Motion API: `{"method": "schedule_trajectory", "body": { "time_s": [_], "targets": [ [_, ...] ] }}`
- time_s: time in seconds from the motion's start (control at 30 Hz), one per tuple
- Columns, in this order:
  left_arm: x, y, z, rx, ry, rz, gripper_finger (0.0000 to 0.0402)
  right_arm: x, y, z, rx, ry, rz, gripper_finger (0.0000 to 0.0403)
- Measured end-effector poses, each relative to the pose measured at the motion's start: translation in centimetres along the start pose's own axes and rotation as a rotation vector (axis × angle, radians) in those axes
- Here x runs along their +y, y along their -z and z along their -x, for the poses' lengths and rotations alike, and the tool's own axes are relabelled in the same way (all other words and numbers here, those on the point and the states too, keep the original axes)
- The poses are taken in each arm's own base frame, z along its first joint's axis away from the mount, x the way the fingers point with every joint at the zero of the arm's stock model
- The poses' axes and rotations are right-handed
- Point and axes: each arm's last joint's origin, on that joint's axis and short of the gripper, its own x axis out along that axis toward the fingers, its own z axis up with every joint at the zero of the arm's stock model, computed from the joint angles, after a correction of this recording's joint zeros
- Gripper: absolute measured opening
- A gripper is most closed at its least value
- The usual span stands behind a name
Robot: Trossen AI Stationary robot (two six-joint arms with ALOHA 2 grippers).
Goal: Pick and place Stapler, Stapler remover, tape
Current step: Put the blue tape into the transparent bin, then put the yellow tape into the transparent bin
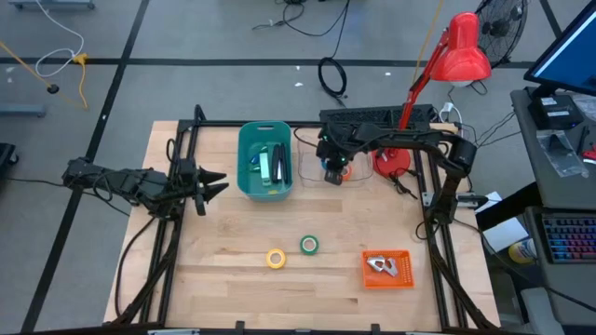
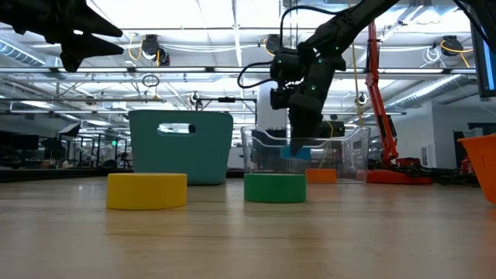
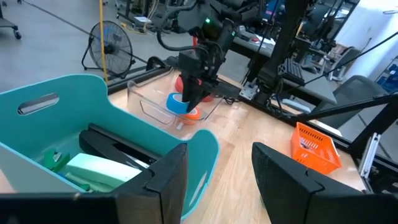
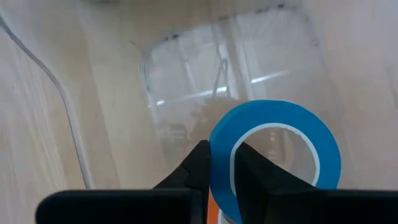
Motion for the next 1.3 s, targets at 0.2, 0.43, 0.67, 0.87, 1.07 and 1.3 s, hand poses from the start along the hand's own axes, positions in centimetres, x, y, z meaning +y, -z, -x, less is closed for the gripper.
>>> {"method": "schedule_trajectory", "body": {
  "time_s": [0.2,0.43,0.67,0.87,1.07,1.3],
  "targets": [
    [0.0,0.0,0.0,0.0,-0.001,-0.002,0.0179,0.1,0.0,0.0,-0.001,-0.015,0.001,0.0042],
    [0.0,0.0,0.0,0.0,-0.001,-0.004,0.0179,0.2,-0.5,0.0,-0.058,-0.077,0.01,0.0047],
    [0.0,0.0,0.0,0.0,-0.002,-0.005,0.0179,0.2,-0.4,0.0,-0.053,-0.079,-0.009,0.0071],
    [0.0,0.0,0.0,0.0,-0.002,-0.004,0.0179,0.2,-0.2,0.0,-0.031,-0.082,-0.01,0.0099],
    [0.0,0.0,0.0,0.0,-0.001,-0.002,0.0179,0.2,-0.1,0.0,-0.024,-0.079,-0.015,0.0124],
    [-0.1,-0.2,0.0,-0.015,0.005,0.032,0.0179,0.6,-0.6,2.8,-0.123,-0.061,0.009,0.0125]
  ]
}}
